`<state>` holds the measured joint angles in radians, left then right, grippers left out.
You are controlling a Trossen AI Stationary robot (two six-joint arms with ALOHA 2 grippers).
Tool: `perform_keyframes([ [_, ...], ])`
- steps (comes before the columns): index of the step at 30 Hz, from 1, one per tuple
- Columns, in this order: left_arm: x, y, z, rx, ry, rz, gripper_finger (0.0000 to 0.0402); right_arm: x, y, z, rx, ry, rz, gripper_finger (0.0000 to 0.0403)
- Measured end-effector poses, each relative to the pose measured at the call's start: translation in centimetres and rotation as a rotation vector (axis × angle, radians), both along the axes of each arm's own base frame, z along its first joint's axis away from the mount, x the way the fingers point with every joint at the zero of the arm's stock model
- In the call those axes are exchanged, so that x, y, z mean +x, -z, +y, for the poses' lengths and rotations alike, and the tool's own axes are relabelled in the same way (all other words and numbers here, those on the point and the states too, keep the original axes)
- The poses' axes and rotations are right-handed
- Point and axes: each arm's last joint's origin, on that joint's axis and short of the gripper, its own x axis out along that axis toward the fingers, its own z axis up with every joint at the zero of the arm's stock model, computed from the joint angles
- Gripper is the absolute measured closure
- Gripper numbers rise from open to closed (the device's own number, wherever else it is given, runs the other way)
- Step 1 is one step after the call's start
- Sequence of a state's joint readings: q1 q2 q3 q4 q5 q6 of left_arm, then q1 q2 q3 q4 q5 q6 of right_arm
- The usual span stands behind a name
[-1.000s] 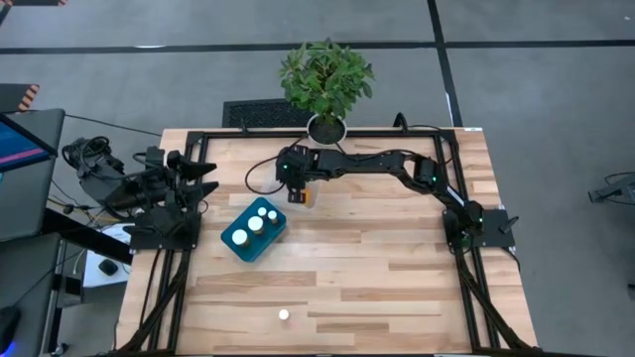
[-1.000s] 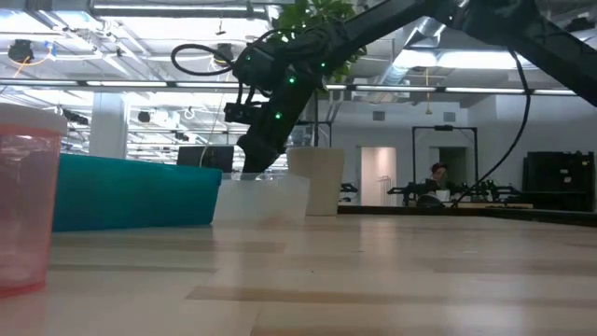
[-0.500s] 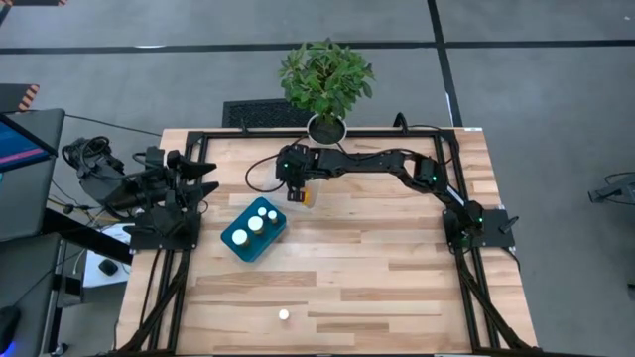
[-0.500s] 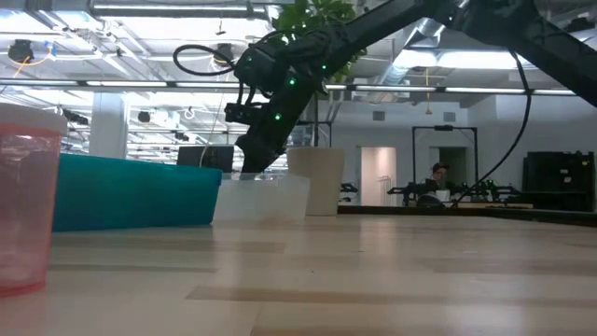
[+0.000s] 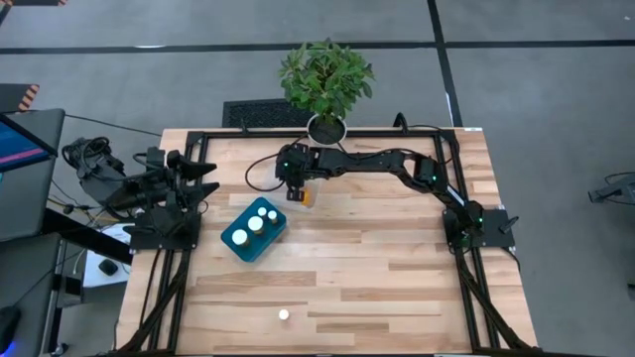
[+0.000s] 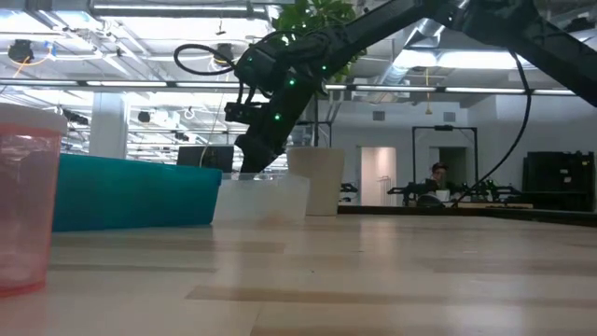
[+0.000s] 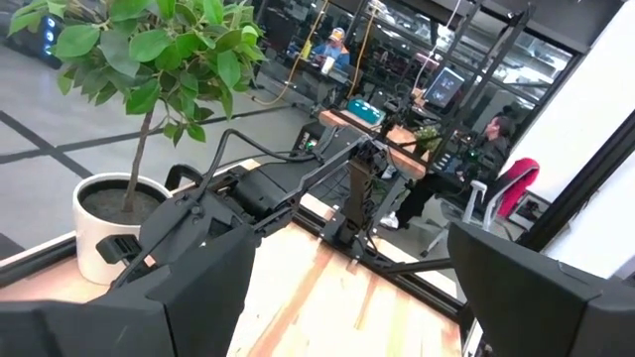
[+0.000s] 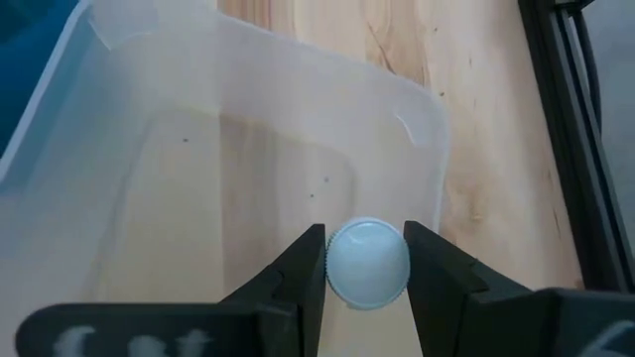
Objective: Pick and place medicine bottles into bin by pill shape (circle, oval)
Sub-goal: Put the green pill bottle into the transparent bin
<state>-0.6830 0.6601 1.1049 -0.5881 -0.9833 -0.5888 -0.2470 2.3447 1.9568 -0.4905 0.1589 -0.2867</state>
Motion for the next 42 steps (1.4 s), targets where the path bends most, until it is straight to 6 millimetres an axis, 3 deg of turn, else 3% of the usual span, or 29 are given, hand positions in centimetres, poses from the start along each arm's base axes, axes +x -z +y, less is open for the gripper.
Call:
perform_keyframes([
  [42, 0.00, 0.03, -0.01, 0.002, 0.006, 0.003, 0.0074, 0.10, -0.11, -0.03, 0.021, 0.022, -0.024, 0.0270],
])
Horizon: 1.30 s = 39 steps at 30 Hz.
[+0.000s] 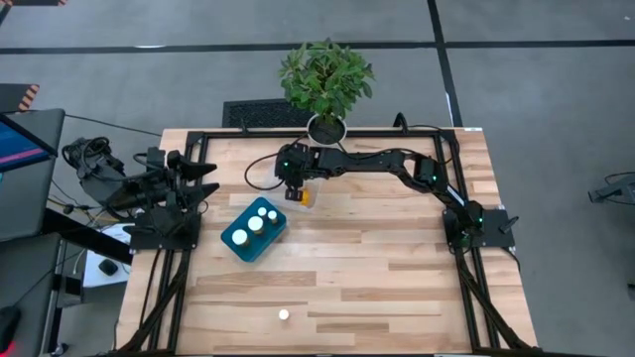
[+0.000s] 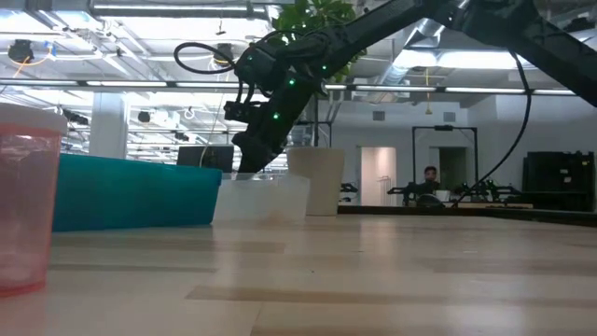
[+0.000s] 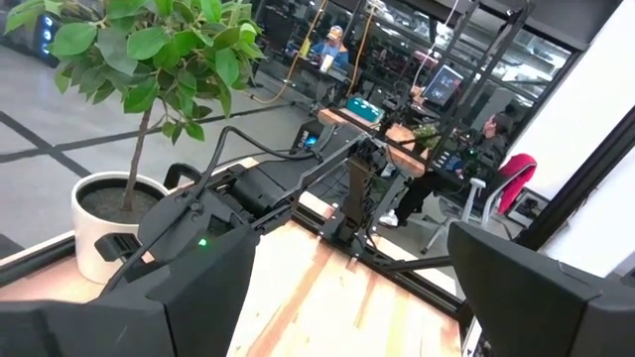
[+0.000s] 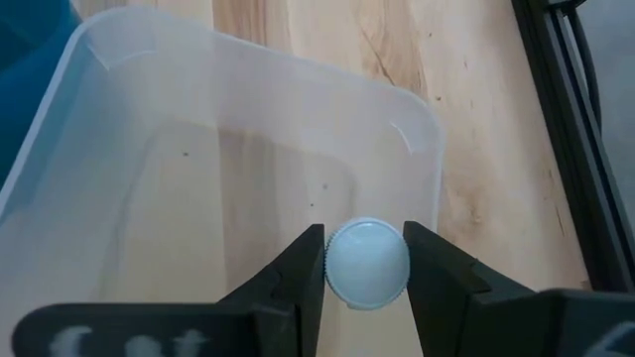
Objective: Pick and place medicine bottles into bin by pill shape (circle, oval)
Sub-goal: Put the green pill bottle into the transparent bin
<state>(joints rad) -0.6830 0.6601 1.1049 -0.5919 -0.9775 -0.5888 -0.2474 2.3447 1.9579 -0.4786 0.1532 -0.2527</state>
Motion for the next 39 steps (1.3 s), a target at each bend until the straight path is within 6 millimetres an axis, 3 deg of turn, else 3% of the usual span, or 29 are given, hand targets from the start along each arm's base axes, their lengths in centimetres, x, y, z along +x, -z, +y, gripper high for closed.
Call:
perform_keyframes([
  [6, 0.0, 0.0, 0.0, 0.000, 0.000, 0.000, 0.0074, 0.0, 0.0, 0.1, 0.035, 0.006, -0.016, 0.0271],
  [14, 0.0, 0.0, 0.0, 0.005, 0.000, 0.002, 0.0074, 0.5, 1.7, 0.2, 0.039, 0.009, 0.004, 0.0269],
  [27, 0.0, 0.0, 0.0, 0.004, -0.002, 0.002, 0.0074, 0.7, 1.2, -0.1, 0.017, 0.026, 0.006, 0.0259],
  [39, 0.0, 0.0, 0.0, 0.002, -0.003, 0.001, 0.0074, 0.5, 1.0, 0.0, 0.010, 0.004, 0.021, 0.0176],
])
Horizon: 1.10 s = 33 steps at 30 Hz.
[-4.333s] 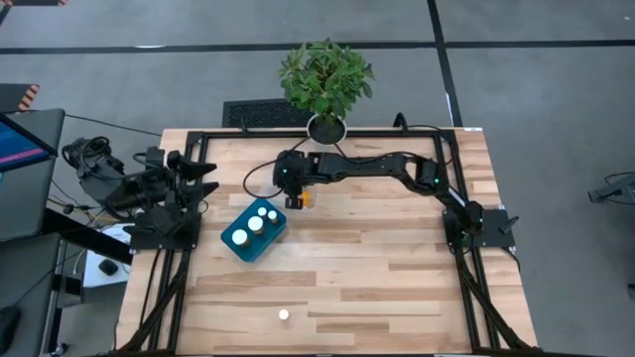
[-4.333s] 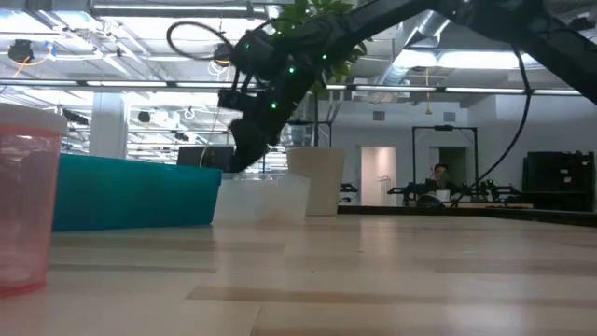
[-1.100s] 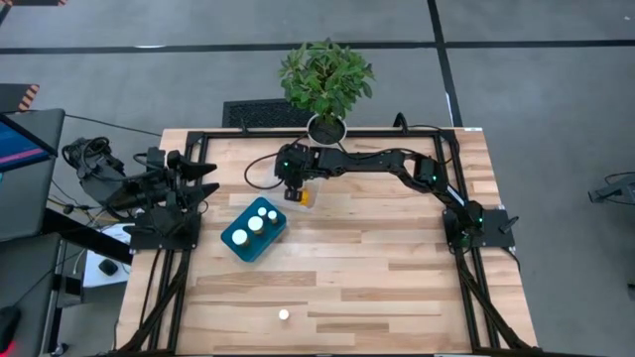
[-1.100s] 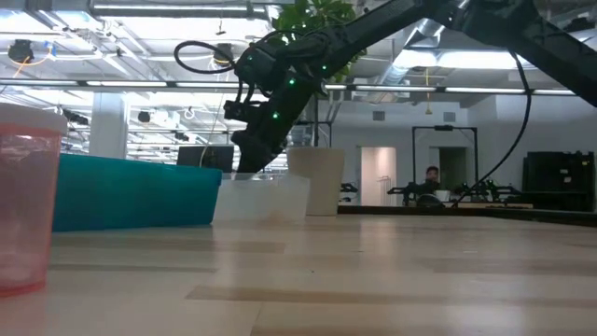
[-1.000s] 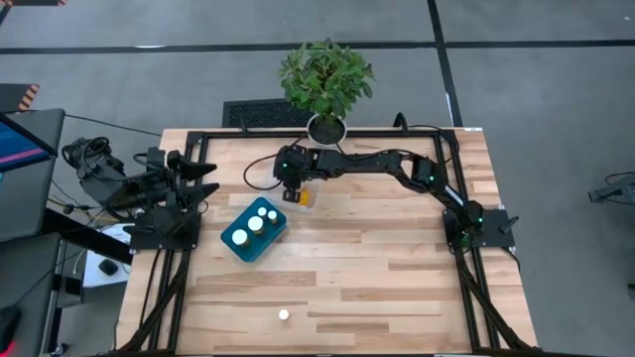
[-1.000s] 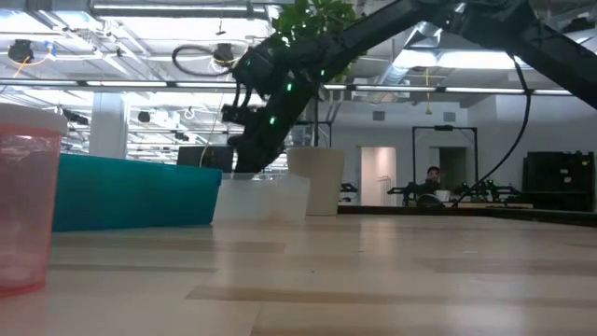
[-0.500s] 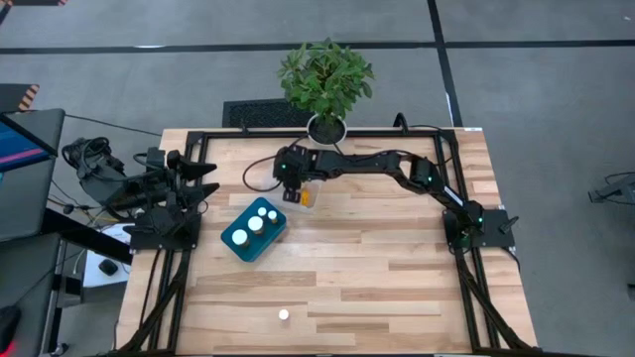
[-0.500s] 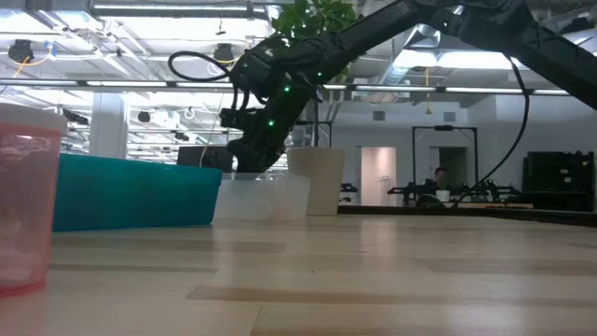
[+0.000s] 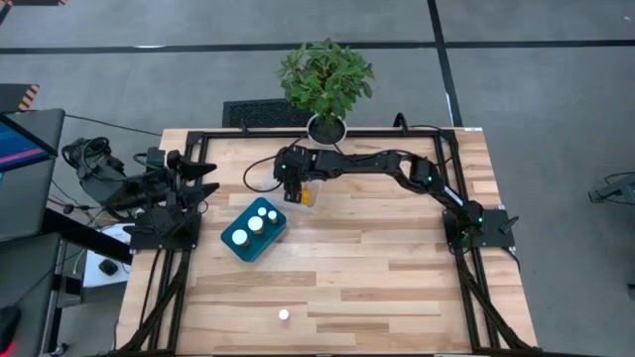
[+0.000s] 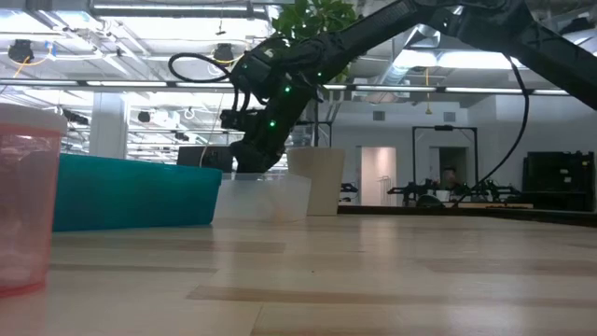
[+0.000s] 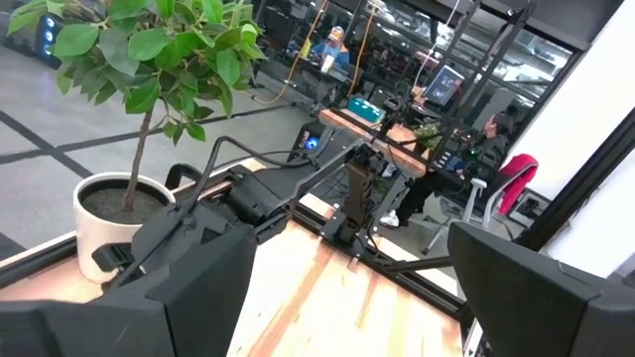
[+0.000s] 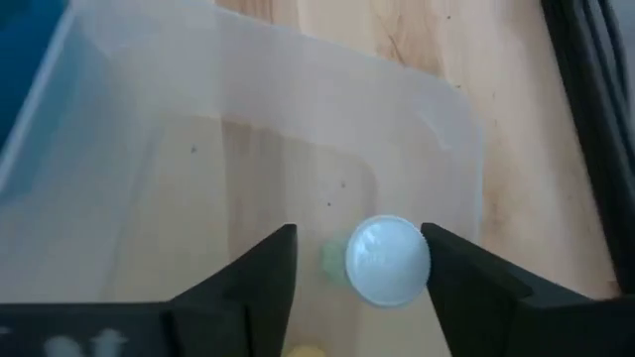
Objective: Pick and place medicine bottles into bin by pill shape (circle, oval)
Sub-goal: Put the green pill bottle into the transparent bin, then put the pink pill bottle into the transparent bin
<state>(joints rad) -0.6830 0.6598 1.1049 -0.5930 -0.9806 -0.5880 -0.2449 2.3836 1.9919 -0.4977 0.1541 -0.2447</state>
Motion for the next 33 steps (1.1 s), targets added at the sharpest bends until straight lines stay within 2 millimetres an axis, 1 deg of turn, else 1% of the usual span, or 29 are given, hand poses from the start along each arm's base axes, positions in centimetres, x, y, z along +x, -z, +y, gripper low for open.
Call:
perform_keyframes([
  [2, 0.0, 0.0, 0.0, 0.000, 0.000, 0.000, 0.0074, 0.0, -0.8, 0.0, -0.004, 0.000, -0.016, 0.0163],
  [4, 0.0, 0.0, 0.0, 0.001, 0.001, 0.000, 0.0074, -0.1, -2.0, 0.0, -0.009, -0.002, -0.031, 0.0154],
  [9, 0.0, 0.0, 0.0, 0.000, 0.001, 0.000, 0.0074, -0.3, -5.3, 0.1, -0.026, -0.012, -0.080, 0.0150],
  [11, 0.0, 0.0, 0.0, 0.000, 0.001, 0.001, 0.0074, -0.7, -6.8, 0.7, 0.023, -0.030, -0.088, 0.0150],
  [13, 0.0, 0.0, 0.0, 0.003, 0.005, 0.001, 0.0074, -1.3, -8.6, 1.9, 0.109, -0.078, -0.109, 0.0149],
  [15, 0.0, 0.0, 0.0, 0.008, 0.013, 0.004, 0.0074, -2.0, -10.8, 3.9, 0.202, -0.138, -0.139, 0.0149],
  [17, 0.0, 0.0, -0.1, 0.017, 0.032, 0.009, 0.0074, -2.8, -12.6, 6.5, 0.262, -0.218, -0.140, 0.0149],
  [19, 0.0, 0.0, -0.1, 0.021, 0.045, 0.012, 0.0074, -3.0, -13.6, 9.6, 0.273, -0.288, -0.140, 0.0149],
  [22, 0.1, 0.0, -0.2, 0.019, 0.070, 0.015, 0.0074, -3.0, -13.7, 14.7, 0.279, -0.377, -0.125, 0.0149],
  [23, 0.1, 0.0, -0.2, 0.017, 0.082, 0.016, 0.0074, -2.9, -13.4, 16.4, 0.278, -0.403, -0.119, 0.0149],
  [25, 0.1, 0.1, -0.3, 0.016, 0.100, 0.018, 0.0074, -2.7, -12.6, 19.5, 0.285, -0.443, -0.115, 0.0149],
  [27, 0.1, 0.1, -0.3, 0.019, 0.122, 0.022, 0.0074, -2.1, -11.1, 22.3, 0.297, -0.478, -0.111, 0.0149],
  [29, 0.1, 0.1, -0.4, 0.025, 0.146, 0.029, 0.0074, -1.5, -9.3, 24.6, 0.308, -0.499, -0.108, 0.0149],
  [31, 0.1, 0.2, -0.4, 0.025, 0.156, 0.040, 0.0074, -1.2, -7.7, 26.5, 0.327, -0.514, -0.104, 0.0149],
  [33, 0.1, 0.4, -0.4, 0.022, 0.158, 0.048, 0.0074, -0.8, -6.8, 28.0, 0.351, -0.527, -0.131, 0.0149],
])
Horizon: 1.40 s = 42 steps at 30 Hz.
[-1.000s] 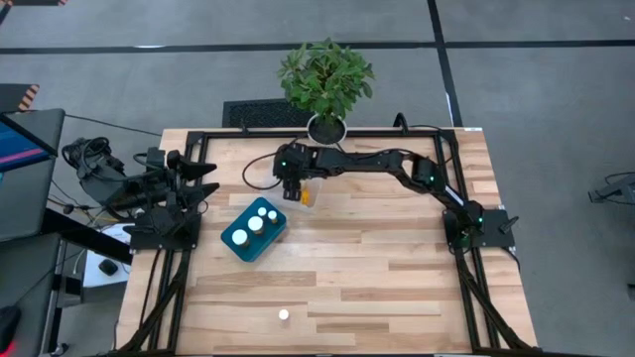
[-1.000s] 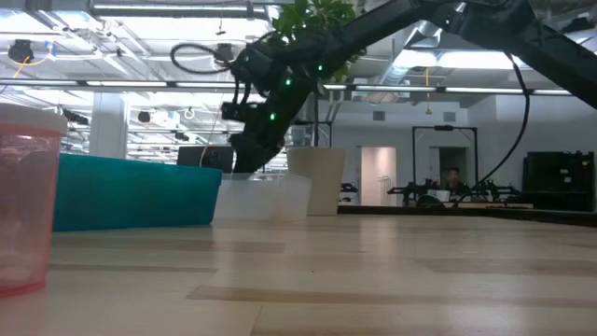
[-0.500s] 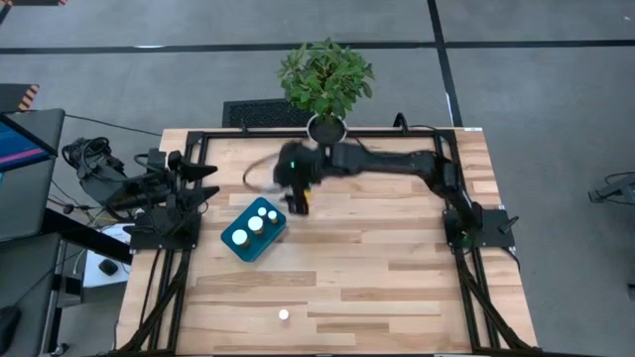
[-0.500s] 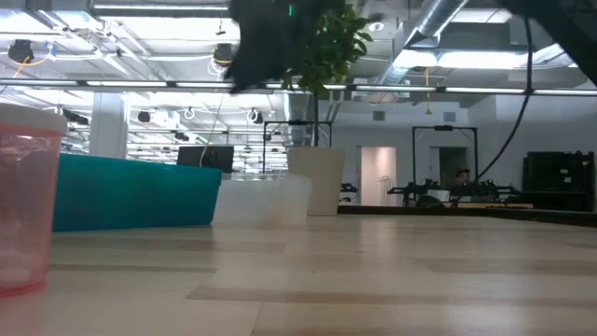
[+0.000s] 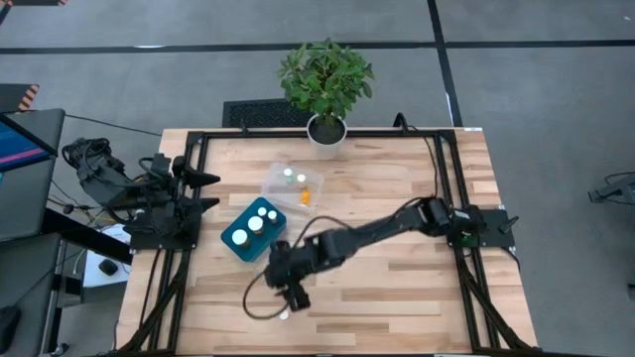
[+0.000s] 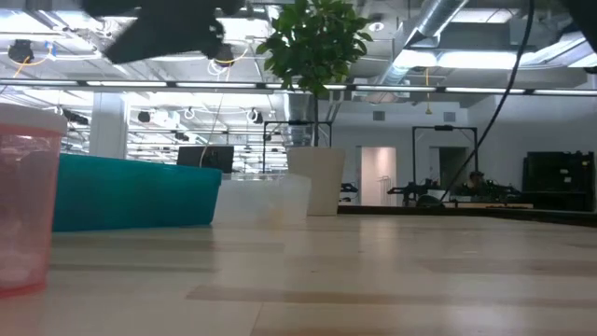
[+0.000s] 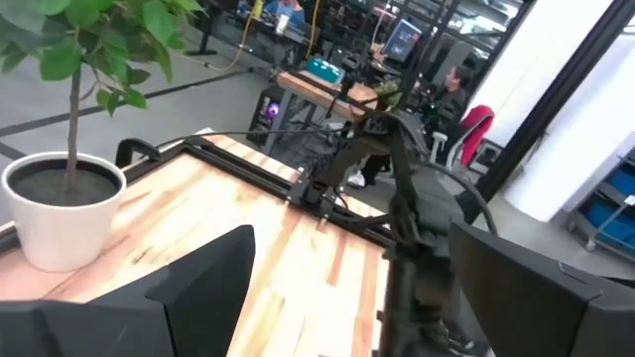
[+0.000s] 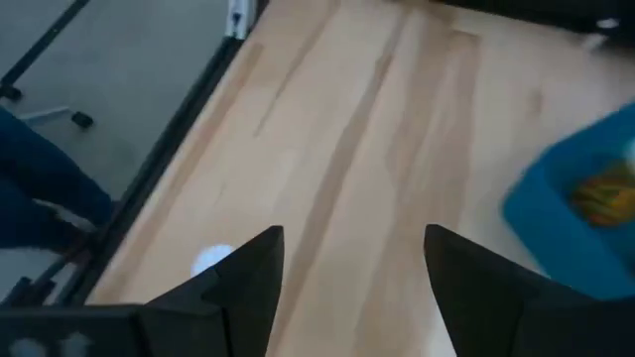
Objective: Pick and place medicine bottles into bin by pill shape (circle, oval)
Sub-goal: Put the pink pill bottle into the transparent bin
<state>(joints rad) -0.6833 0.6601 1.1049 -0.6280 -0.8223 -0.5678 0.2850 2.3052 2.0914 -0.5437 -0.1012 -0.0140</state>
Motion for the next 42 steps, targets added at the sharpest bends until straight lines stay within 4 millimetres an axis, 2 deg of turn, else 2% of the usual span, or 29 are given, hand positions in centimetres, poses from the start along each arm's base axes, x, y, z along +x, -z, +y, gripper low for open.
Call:
perform_keyframes([
  [5, 0.0, 0.2, 0.0, -0.006, -0.001, 0.015, 0.0074, 0.1, 1.0, 2.8, 0.018, -0.051, -0.047, 0.0149],
  [9, 0.0, 0.2, 0.0, -0.007, -0.004, 0.013, 0.0074, -0.7, 2.4, 5.3, 0.013, -0.105, -0.012, 0.0149],
  [13, 0.0, 0.2, 0.0, -0.004, -0.013, 0.017, 0.0074, -1.3, 2.4, 7.1, 0.024, -0.134, -0.020, 0.0150],
  [20, 0.0, 0.3, 0.1, -0.030, -0.019, 0.019, 0.0074, -1.3, 2.5, 7.2, -0.049, -0.080, -0.056, 0.0163],
  [26, 0.0, 0.3, 0.1, -0.030, -0.020, 0.019, 0.0074, -1.3, 5.1, 8.4, -0.033, -0.083, -0.008, 0.0164],
  [30, 0.0, 0.3, 0.1, -0.036, -0.022, 0.017, 0.0074, -1.6, 6.0, 9.3, -0.058, -0.082, 0.006, 0.0164],
  [42, 0.0, 0.3, 0.1, -0.031, -0.030, 0.018, 0.0074, -1.4, 6.3, 8.3, -0.056, -0.012, 0.042, 0.0163],
])
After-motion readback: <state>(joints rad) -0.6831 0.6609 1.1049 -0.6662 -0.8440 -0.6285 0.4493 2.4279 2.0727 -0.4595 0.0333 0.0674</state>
